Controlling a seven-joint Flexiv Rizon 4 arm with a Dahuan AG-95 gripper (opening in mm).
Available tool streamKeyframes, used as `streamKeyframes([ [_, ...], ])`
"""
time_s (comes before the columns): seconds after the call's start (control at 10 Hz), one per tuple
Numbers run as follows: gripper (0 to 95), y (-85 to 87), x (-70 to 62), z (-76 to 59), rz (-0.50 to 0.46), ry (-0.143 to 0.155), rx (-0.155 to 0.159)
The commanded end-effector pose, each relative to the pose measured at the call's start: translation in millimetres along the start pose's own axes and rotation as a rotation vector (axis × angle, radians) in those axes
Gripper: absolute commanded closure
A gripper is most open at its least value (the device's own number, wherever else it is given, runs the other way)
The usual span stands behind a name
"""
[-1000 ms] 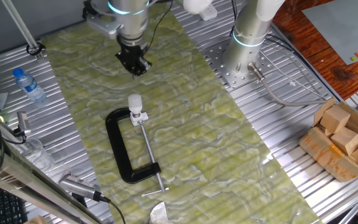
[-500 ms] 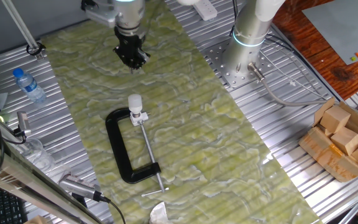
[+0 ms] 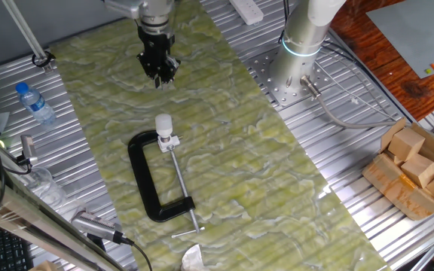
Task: Install the light bulb by rotating it
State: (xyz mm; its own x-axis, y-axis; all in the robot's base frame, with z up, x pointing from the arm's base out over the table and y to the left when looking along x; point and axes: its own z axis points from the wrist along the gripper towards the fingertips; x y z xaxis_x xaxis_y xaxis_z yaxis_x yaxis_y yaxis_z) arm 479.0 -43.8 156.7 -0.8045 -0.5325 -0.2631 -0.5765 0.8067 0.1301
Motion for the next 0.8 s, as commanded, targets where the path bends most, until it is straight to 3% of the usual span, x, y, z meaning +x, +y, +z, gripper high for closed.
streamKeyframes([
  [0.1,57.0,9.2,-5.7,7.1,0.043,-0.003,0.004],
  [0.2,57.0,15.2,-9.5,12.2,0.06,-0.002,0.002],
  [0.3,38.0,18.4,-11.5,15.5,0.073,-0.002,-0.004],
  [0.5,38.0,21.8,-13.7,22.1,0.054,-0.016,-0.025],
  [0.6,38.0,21.9,-13.8,26.1,0.038,-0.046,-0.063],
  [0.8,38.0,21.6,-13.6,28.8,-0.022,-0.058,-0.078],
])
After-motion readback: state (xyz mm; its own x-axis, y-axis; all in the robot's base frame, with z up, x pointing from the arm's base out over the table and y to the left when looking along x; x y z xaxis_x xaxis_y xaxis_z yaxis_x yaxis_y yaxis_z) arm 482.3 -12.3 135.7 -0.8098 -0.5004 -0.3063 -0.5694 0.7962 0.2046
